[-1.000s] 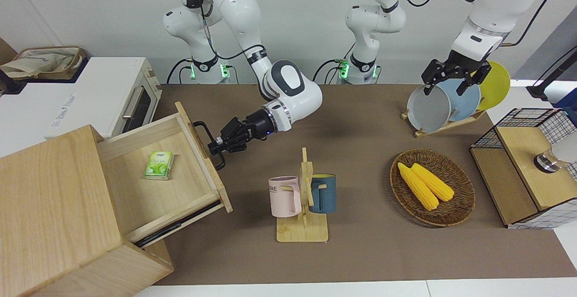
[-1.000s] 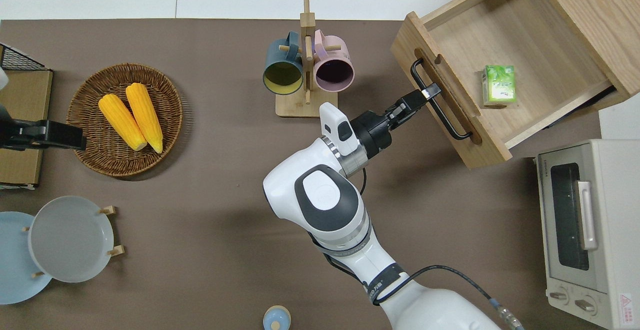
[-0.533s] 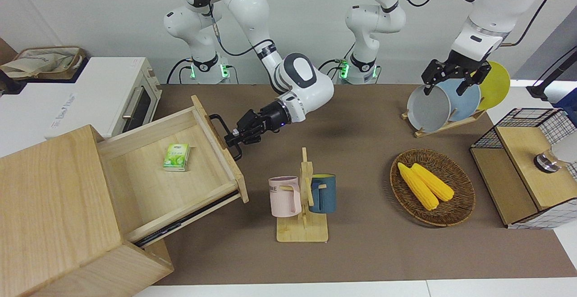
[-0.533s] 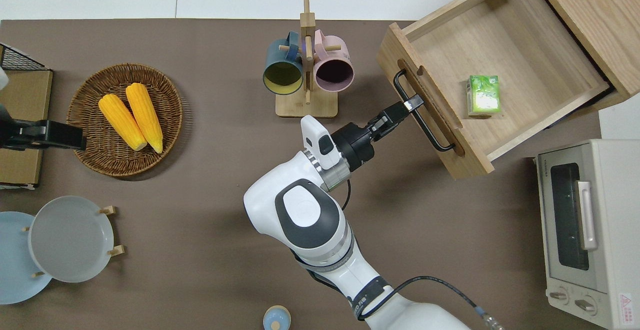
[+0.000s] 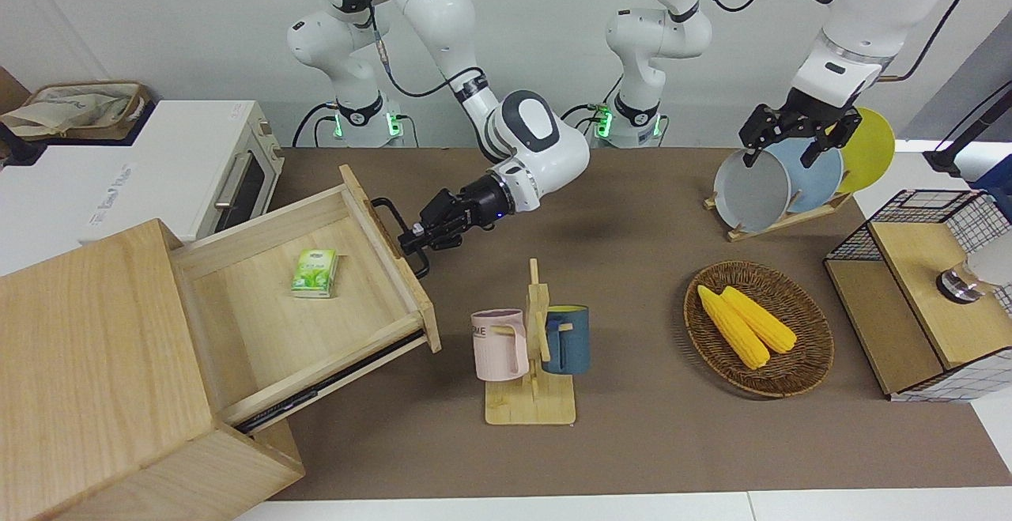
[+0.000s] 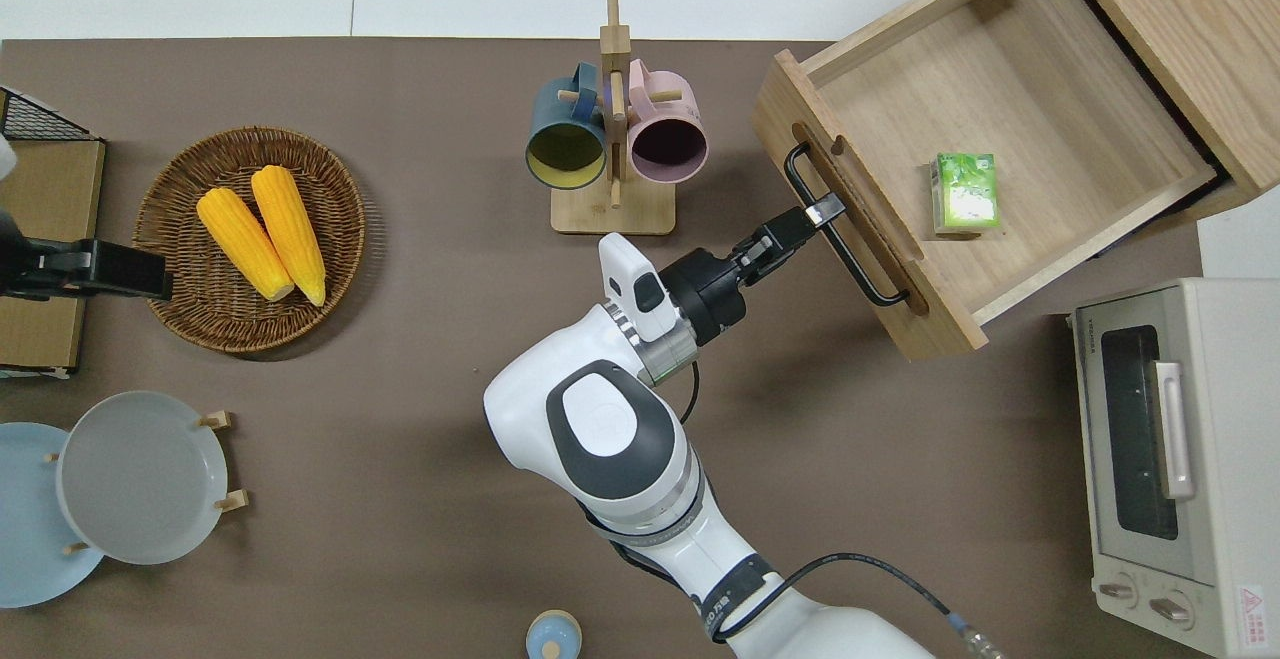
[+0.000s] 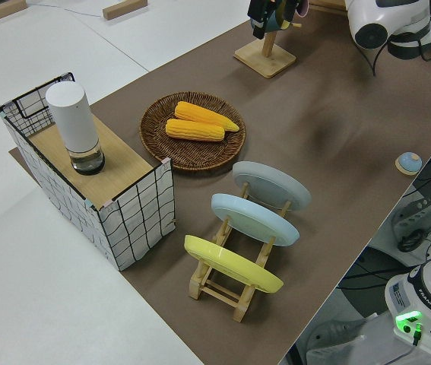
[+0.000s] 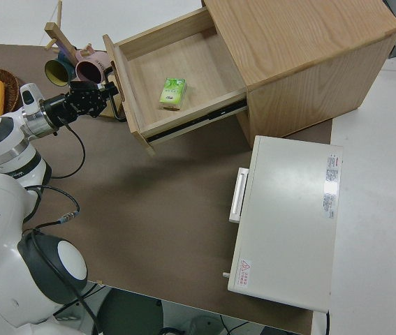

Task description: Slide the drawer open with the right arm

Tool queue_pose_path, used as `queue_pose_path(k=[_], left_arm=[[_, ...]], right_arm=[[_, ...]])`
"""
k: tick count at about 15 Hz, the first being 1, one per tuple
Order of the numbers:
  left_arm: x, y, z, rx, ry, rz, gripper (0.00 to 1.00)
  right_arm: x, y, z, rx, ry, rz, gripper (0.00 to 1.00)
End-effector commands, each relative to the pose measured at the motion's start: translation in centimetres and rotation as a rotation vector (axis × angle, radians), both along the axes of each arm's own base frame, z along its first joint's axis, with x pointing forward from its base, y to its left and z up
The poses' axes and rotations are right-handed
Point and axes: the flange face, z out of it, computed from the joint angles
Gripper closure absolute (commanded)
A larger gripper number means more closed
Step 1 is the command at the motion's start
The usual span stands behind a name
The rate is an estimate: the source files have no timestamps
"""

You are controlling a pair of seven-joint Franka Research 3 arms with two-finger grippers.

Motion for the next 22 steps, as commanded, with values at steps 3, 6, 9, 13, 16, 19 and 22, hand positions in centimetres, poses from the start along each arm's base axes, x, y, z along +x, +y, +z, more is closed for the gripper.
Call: queue_pose_path(k=[3,6,9,13,16,19,22], left_arm=[[0.4,0.0,0.3,0.018,-0.008,-0.006,0.00],[0.4,0.0,0.3,0.018,-0.008,-0.006,0.00],[0.4,0.0,0.3,0.018,-0.008,-0.006,0.00],[0.4,0.0,0.3,0.017,-0.008,-0.006,0.00],[0.4,0.0,0.3,0.018,-0.008,-0.006,0.00],[0.4,0.0,0.3,0.017,-0.008,-0.006,0.00],[0.4,0.0,0.3,0.018,-0.008,-0.006,0.00]], right_arm=[[-0.3,1.5,0.5,-0.023,0.022,0.003,0.932],[-0.3,1.6,0.4,-0.022,0.018,0.005,0.690],[-0.1,1.2,0.4,-0.014,0.013,-0.005,0.015],[-0.3,1.4,0.5,0.015,-0.027,-0.007,0.015],[-0.6,1.5,0.5,0.044,-0.016,-0.022,0.015],[-0.7,1.8,1.8,0.100,-0.011,-0.045,0.015],[-0.7,2.7,4.4,0.210,0.020,-0.082,0.013]])
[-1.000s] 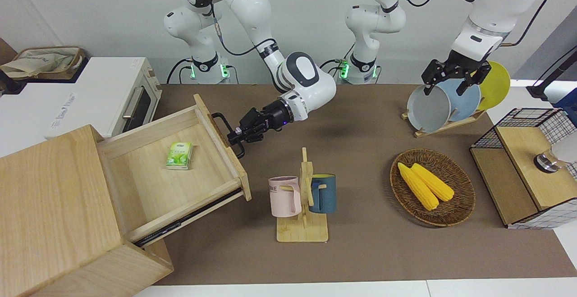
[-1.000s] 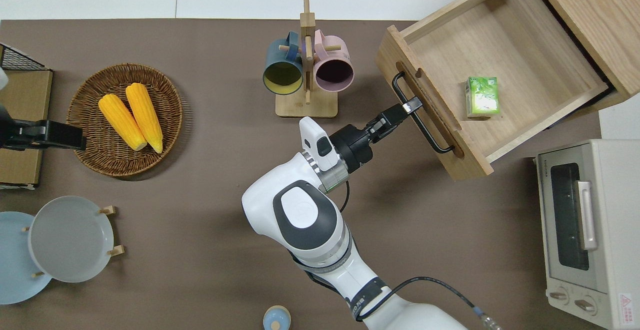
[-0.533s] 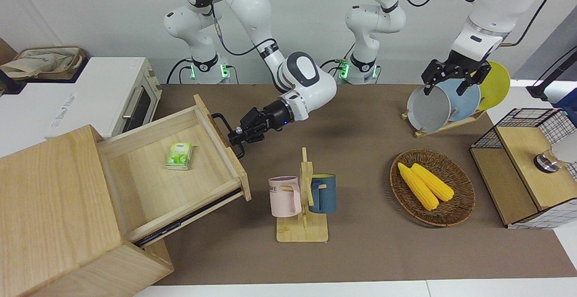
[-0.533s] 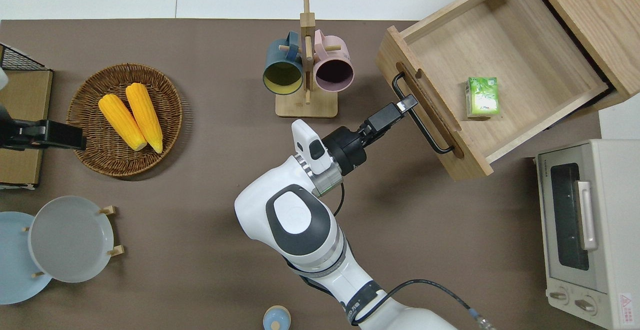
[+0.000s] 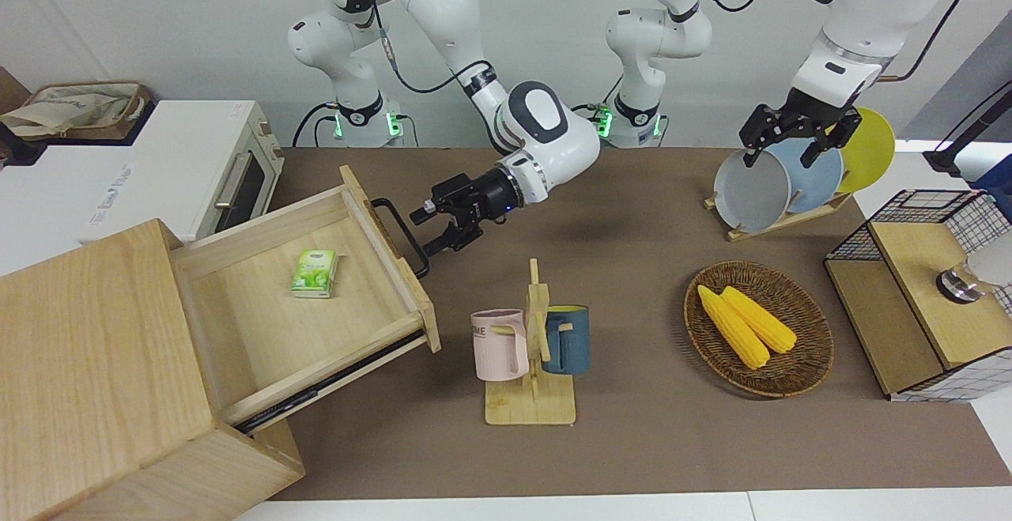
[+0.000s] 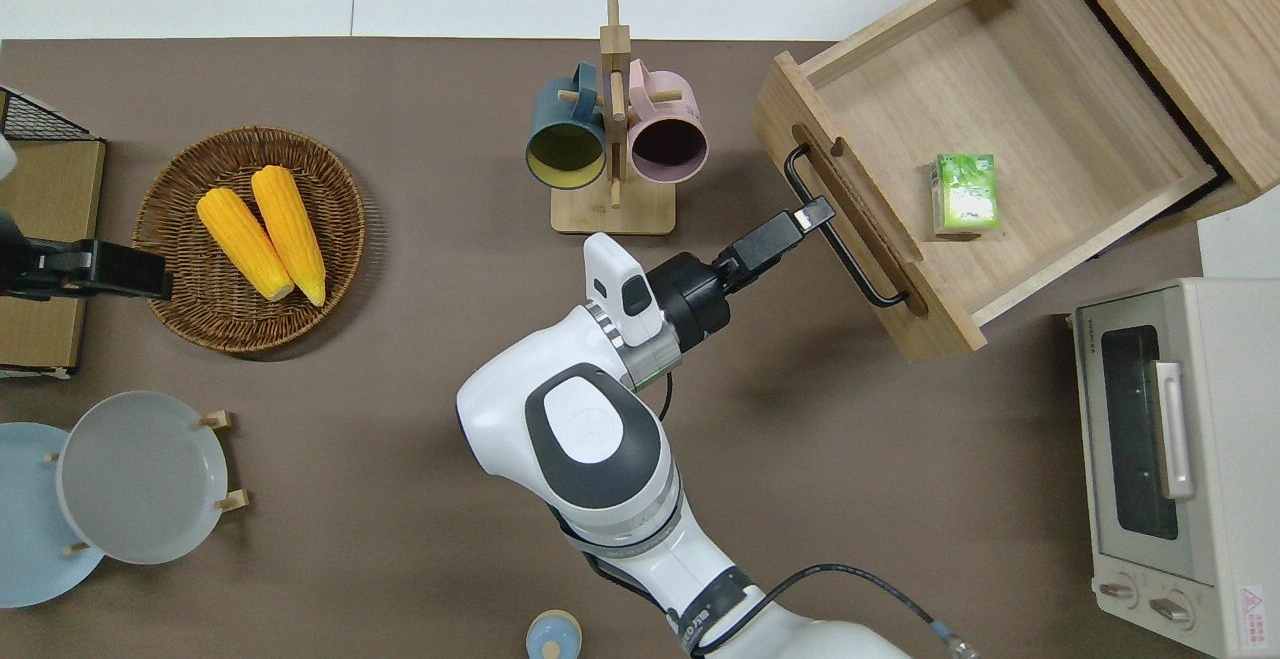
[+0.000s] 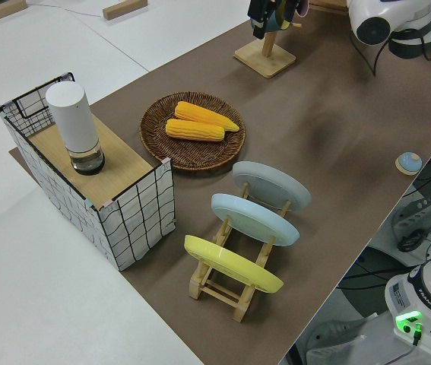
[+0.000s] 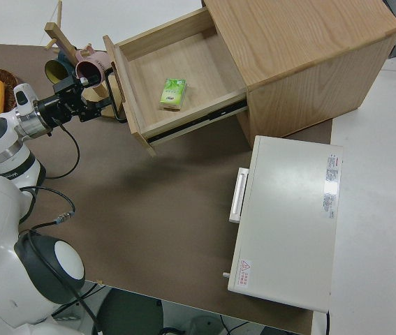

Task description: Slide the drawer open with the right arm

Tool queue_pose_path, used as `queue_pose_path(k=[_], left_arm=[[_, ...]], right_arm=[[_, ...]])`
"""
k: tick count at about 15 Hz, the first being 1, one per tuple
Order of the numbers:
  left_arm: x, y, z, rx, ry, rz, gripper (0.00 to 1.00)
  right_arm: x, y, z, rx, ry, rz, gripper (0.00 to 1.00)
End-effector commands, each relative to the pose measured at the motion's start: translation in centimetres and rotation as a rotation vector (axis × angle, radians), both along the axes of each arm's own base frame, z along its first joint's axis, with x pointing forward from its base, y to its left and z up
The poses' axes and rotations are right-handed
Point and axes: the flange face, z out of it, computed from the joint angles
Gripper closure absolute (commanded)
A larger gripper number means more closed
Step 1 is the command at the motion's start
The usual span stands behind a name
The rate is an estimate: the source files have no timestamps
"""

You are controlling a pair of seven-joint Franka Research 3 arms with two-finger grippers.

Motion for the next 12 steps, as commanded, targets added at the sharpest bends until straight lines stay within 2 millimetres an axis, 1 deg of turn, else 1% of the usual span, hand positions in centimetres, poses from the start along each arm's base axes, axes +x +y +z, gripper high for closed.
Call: queue_pose_path(k=[1,3,6,7,9,10,11,12], left_arm=[[0.4,0.0,0.3,0.018,-0.008,-0.006,0.00],[0.4,0.0,0.3,0.017,-0.008,-0.006,0.00],[0.4,0.0,0.3,0.018,-0.008,-0.006,0.00],[0.4,0.0,0.3,0.017,-0.008,-0.006,0.00],[0.4,0.0,0.3,0.017,-0.008,-0.006,0.00],[0.4,0.0,0.3,0.018,-0.008,-0.006,0.00],[0.4,0.0,0.3,0.017,-0.008,-0.006,0.00],[0.4,0.0,0.3,0.018,-0.008,-0.006,0.00]], right_arm=[[-0.1,1.1,3.6,0.121,0.033,-0.057,0.013],[-0.4,1.4,6.5,0.167,0.083,-0.090,0.013],[-0.9,1.4,9.2,0.254,0.138,-0.133,0.013],[-1.3,1.1,10.6,0.291,0.140,-0.139,0.013],[-1.9,0.0,13.4,0.382,0.151,-0.149,0.013],[-1.8,-1.3,14.7,0.439,0.170,-0.165,0.013],[-1.6,-2.5,15.5,0.498,0.197,-0.186,0.013],[-1.9,-3.4,16.7,0.565,0.212,-0.197,0.013]])
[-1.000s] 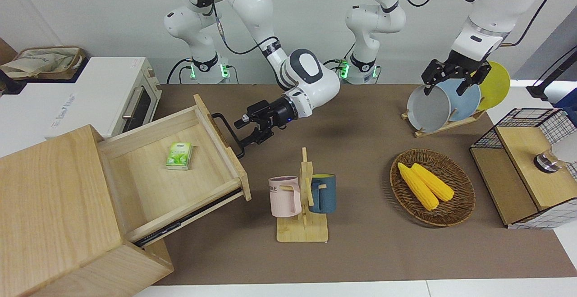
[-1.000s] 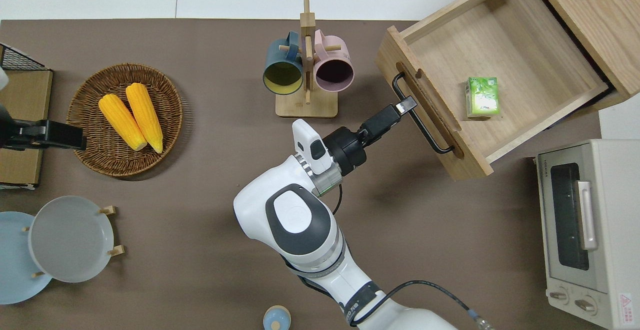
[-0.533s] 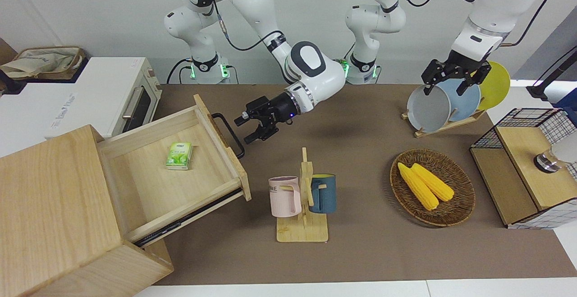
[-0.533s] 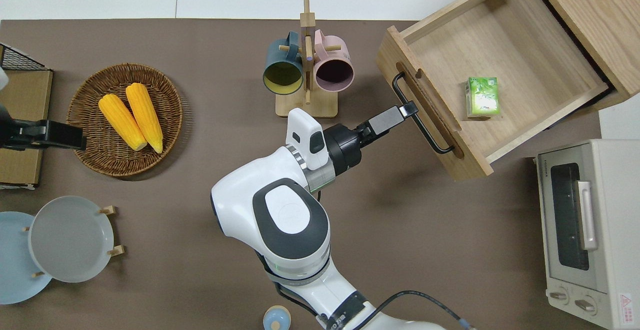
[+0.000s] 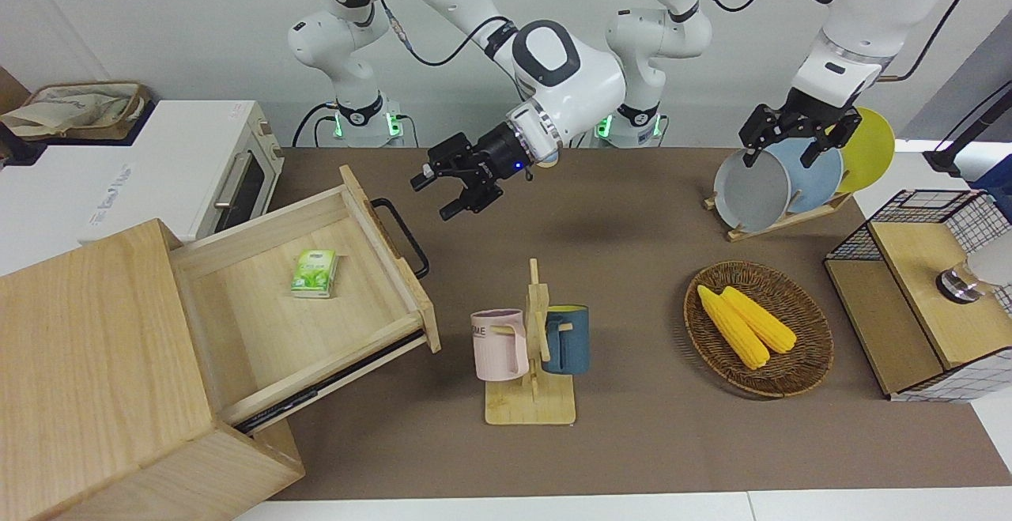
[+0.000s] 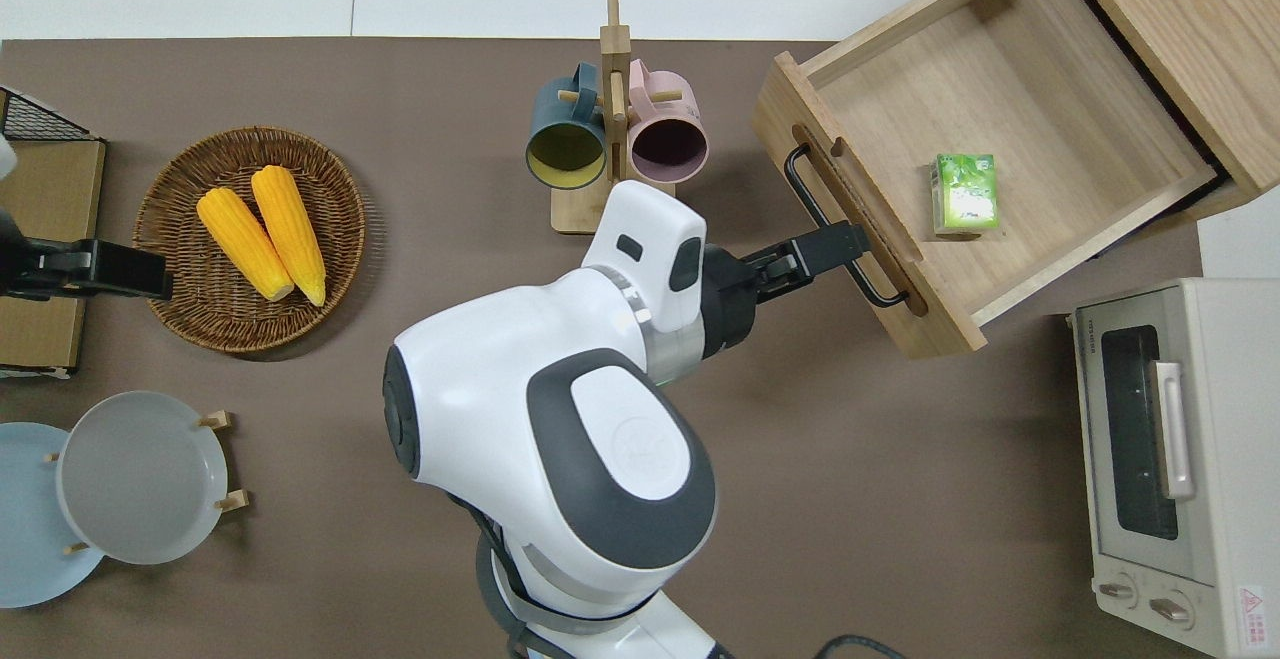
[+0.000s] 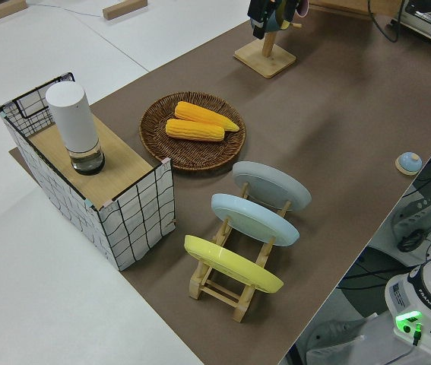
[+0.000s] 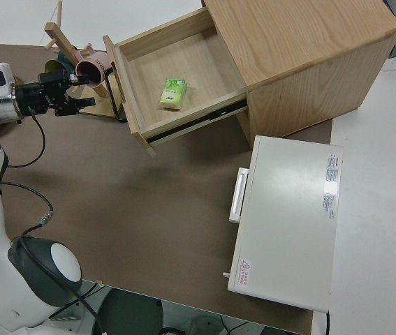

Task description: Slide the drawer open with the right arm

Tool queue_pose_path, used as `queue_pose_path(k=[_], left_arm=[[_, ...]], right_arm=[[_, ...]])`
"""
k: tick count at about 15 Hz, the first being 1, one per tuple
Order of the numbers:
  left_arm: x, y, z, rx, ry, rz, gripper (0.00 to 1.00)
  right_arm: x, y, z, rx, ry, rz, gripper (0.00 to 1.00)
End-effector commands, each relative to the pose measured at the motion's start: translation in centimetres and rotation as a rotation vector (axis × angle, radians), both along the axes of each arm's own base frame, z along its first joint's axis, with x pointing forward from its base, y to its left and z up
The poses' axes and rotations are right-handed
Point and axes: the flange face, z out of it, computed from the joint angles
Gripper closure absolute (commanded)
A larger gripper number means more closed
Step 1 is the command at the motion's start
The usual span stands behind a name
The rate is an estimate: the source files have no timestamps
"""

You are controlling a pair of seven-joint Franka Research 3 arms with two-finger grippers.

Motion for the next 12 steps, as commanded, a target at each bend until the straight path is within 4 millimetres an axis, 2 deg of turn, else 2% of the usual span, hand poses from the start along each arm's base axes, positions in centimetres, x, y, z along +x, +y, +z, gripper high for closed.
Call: queue_pose_path(k=[1,6,9,12], left_arm=[[0.4,0.0,0.3,0.017,-0.008,-0.006,0.00],[0.4,0.0,0.3,0.018,-0.008,-0.006,0.00],[0.4,0.0,0.3,0.017,-0.008,-0.006,0.00],[0.4,0.0,0.3,0.018,-0.008,-0.006,0.00]], right_arm=[[-0.3,-4.3,4.6,0.222,0.069,-0.048,0.013],[0.2,-10.4,8.4,0.441,0.114,-0.139,0.013],[0.9,-15.4,10.5,0.623,0.148,-0.194,0.013],[1.4,-19.8,11.6,0.746,0.185,-0.235,0.013]])
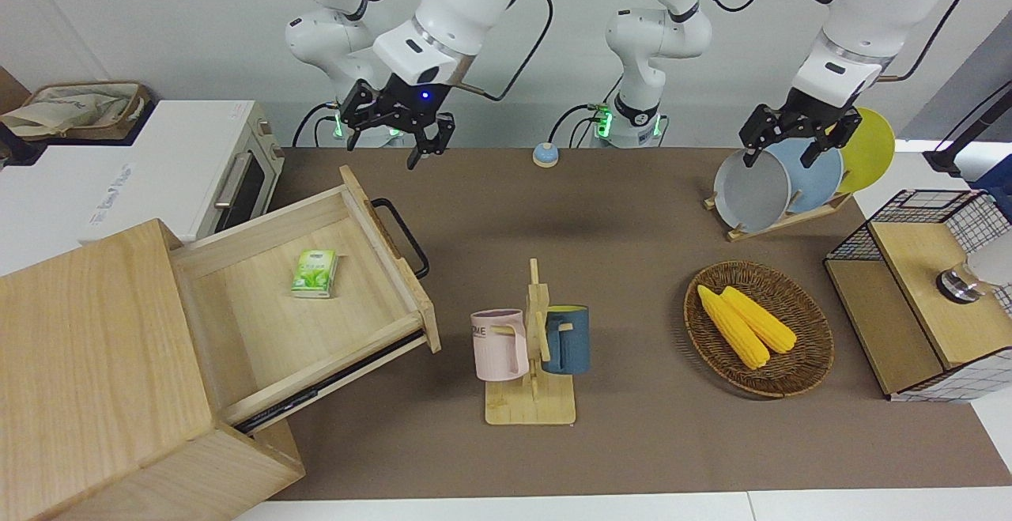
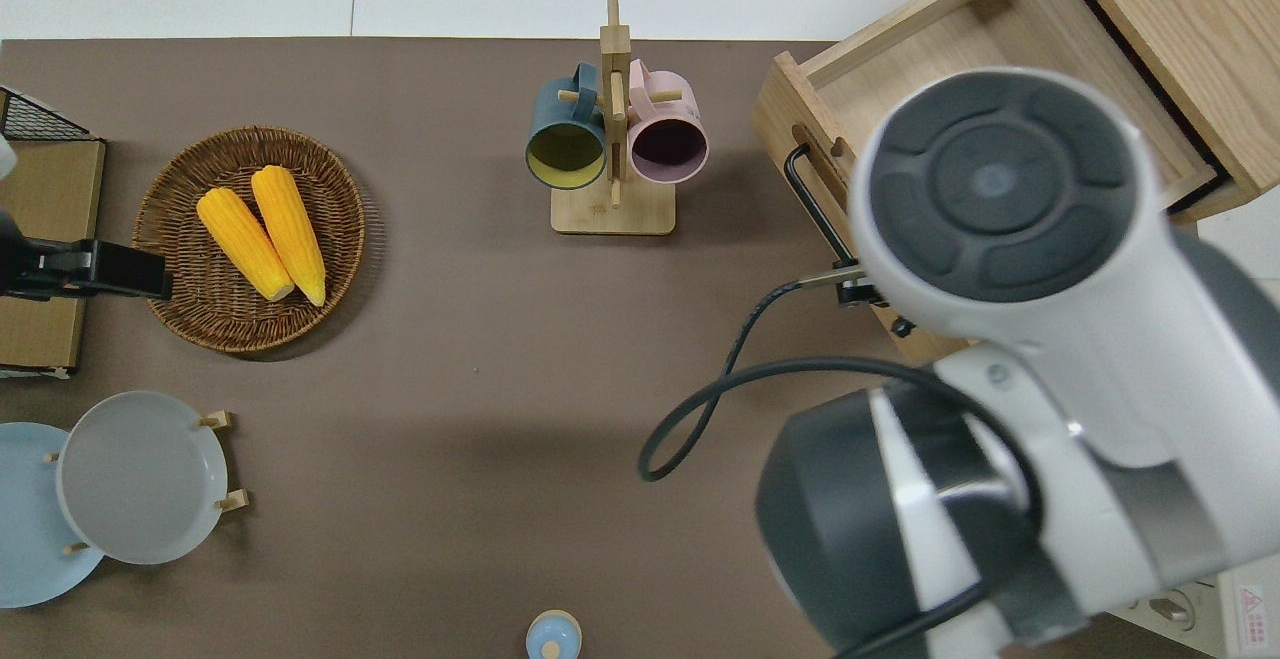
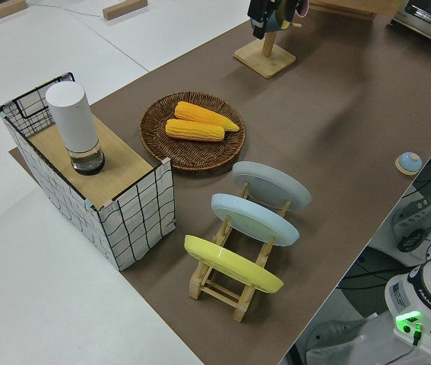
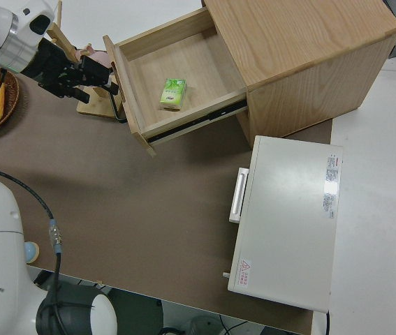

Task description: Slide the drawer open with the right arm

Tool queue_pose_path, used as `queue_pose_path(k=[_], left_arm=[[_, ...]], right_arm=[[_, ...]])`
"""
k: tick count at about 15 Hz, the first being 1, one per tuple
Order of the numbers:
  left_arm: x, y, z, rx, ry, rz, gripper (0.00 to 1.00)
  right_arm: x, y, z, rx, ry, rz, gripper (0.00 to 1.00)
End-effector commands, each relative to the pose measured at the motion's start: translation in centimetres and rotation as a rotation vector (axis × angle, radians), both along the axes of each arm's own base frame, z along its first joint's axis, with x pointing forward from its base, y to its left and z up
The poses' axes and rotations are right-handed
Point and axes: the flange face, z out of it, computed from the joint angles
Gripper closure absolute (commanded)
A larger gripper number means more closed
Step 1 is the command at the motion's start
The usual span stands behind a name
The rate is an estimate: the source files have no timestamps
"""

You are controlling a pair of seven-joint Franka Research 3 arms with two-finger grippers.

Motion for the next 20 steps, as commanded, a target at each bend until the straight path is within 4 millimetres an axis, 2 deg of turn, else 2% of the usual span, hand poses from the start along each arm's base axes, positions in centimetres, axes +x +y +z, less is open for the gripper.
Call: queue_pose_path(k=[1,3,7,10,16,20], left_arm=[[0.4,0.0,0.3,0.017,-0.008,-0.006,0.00],[0.4,0.0,0.3,0.017,-0.008,-0.006,0.00],[0.4,0.0,0.3,0.018,-0.008,-0.006,0.00],[0.4,0.0,0.3,0.018,-0.008,-0.006,0.00],[0.4,0.0,0.3,0.017,-0.008,-0.006,0.00],[0.4,0.0,0.3,0.017,-0.008,-0.006,0.00]], right_arm=[[0.4,-5.2,1.3,0.149,0.032,-0.018,0.013],[0.8,-7.4,1.5,0.194,0.038,-0.004,0.013],[1.6,-13.0,-0.2,0.293,0.058,0.034,0.013],[1.9,-15.8,-0.8,0.309,0.069,0.038,0.013],[2.1,-17.6,-1.1,0.312,0.064,-0.025,0.013],[2.6,-17.2,-2.4,0.375,0.076,-0.011,0.013]])
